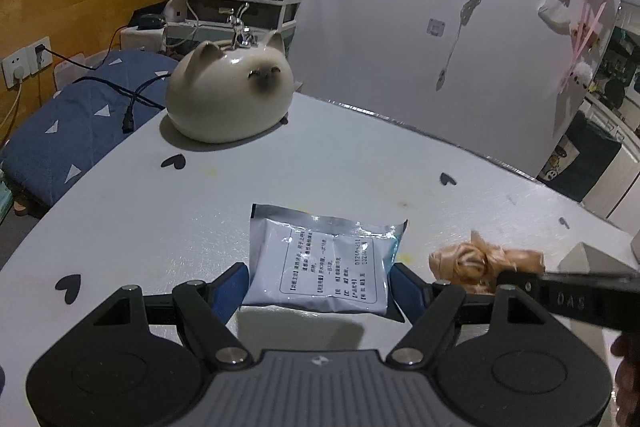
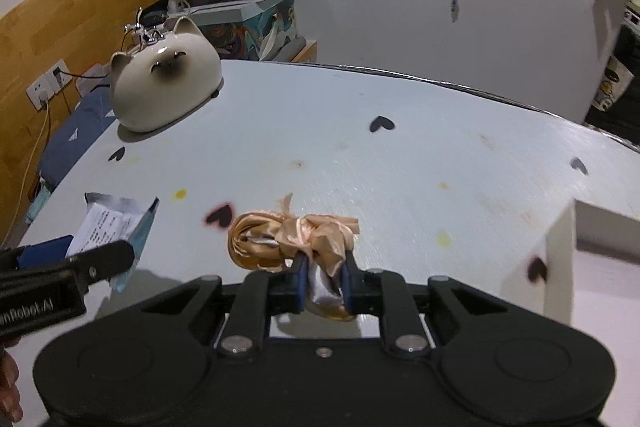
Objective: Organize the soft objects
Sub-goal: 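Carry the sachet with the left tool while the right tool carries the ribbon bundle to the tray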
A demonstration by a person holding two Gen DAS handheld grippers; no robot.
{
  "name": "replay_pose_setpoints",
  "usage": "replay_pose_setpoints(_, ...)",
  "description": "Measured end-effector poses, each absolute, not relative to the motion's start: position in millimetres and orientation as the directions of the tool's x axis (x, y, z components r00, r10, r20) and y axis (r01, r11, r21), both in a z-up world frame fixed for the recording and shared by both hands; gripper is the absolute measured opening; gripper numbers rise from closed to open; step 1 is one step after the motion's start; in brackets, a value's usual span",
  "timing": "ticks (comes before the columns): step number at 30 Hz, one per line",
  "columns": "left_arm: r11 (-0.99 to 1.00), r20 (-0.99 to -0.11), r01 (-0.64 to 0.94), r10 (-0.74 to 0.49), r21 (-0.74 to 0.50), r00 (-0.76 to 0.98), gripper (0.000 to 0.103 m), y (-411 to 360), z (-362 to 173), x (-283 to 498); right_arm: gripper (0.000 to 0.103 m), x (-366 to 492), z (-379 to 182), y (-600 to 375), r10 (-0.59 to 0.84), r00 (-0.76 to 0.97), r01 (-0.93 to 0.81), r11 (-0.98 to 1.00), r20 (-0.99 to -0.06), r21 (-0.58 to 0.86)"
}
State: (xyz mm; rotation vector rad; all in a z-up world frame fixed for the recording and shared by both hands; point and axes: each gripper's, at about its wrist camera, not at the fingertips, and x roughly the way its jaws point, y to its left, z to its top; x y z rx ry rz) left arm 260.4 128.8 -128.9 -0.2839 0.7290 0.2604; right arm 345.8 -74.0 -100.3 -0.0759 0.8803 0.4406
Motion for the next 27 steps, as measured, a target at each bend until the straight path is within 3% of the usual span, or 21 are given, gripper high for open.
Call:
replay_pose_setpoints(14, 0.951, -0.626, -0.260, 0.102, -0.167, 0.773, 0.077, 80, -88, 235, 0.017, 291, -57, -148, 0.320, 0.679, -0.296, 0.943, -0.661, 0.152)
replay_pose_setpoints(27, 0.971, -0.601, -0.158, 0.021, -0.177, 0.799, 0.077, -26, -63, 241, 0.017, 270, -36, -267, 0.267, 0.742, -0.206, 0.964, -0.615, 0.170)
